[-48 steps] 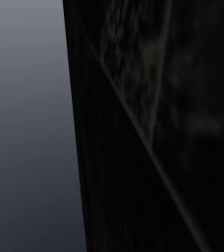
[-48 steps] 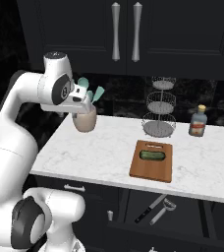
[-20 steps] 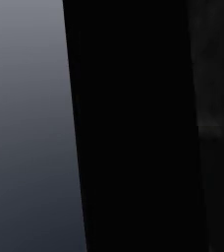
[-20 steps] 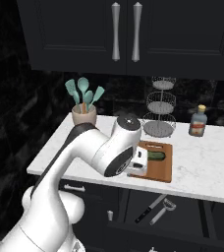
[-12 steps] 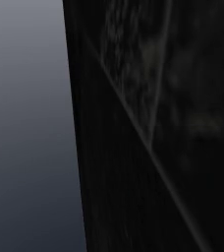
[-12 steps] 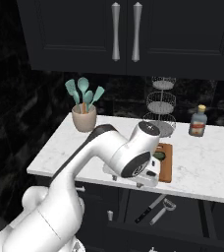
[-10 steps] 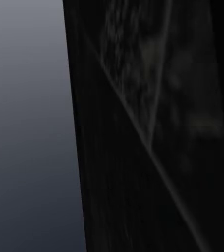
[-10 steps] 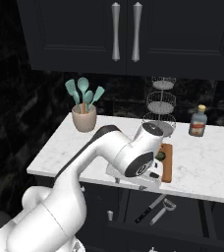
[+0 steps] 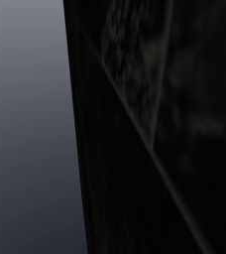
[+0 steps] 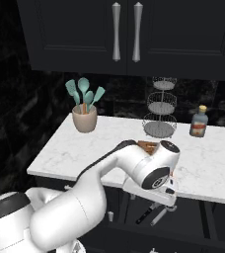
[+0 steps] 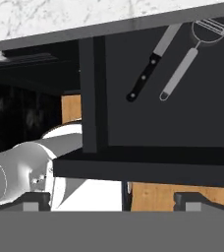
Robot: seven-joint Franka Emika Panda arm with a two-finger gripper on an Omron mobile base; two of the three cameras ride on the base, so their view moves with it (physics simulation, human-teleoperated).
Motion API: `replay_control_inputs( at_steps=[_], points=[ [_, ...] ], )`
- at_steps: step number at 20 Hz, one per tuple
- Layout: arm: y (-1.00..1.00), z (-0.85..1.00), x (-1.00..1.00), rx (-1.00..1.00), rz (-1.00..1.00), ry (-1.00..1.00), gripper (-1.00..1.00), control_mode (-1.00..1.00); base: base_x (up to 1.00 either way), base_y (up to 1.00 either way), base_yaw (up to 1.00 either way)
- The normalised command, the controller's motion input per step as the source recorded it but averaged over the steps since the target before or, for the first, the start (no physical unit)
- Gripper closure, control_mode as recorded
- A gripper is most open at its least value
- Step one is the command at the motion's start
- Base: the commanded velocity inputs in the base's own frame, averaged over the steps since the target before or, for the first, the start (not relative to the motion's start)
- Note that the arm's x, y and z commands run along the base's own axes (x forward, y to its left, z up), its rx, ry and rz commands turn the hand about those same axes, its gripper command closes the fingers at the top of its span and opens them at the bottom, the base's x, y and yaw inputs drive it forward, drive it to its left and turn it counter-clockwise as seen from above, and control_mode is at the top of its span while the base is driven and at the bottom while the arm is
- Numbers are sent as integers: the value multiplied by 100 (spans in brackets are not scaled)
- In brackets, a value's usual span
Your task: Place the appropriate cutting tool for cutting the cucumber skin on the cutting board.
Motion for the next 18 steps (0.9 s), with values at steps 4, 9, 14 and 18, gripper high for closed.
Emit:
replay_control_inputs(
  at_steps=[4,9,14,18],
  points=[
    [-44,-58,0,0,0,0,-100,-100,0,0,0],
    [-31,-33,0,0,0,0,-100,-100,0,0,0],
    [-30,-33,0,2,1,3,-100,-100,0,0,0],
    [-22,-37,0,7,3,5,-100,-100,0,0,0]
  ],
)
